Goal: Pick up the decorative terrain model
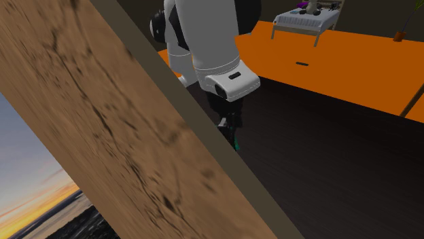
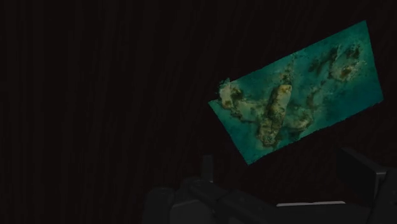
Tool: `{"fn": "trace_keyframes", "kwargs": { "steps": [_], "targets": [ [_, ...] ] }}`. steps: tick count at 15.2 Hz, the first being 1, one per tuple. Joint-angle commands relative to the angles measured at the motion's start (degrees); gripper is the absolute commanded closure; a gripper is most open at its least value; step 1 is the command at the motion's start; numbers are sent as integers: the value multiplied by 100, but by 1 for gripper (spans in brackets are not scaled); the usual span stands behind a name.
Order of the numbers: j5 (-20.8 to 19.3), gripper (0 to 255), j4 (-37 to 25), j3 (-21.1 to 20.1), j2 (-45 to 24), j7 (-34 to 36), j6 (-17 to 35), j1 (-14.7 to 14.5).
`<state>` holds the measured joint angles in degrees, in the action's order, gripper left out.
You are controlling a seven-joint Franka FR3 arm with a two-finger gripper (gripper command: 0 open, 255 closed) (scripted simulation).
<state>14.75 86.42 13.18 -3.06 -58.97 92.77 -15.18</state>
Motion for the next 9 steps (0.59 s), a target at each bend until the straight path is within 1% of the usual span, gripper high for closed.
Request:
{"fn": "trace_keyframes", "kwargs": {
  "steps": [1, 2, 3, 9],
  "targets": [
    [-13, 0, 211, -12, 64, -13, 152, -16],
    [-14, 0, 212, -12, 65, -13, 152, -16],
    [-12, 255, 201, -9, 58, -20, 146, -12],
    [-11, 255, 205, -6, 59, -25, 148, -10]
  ]
}}
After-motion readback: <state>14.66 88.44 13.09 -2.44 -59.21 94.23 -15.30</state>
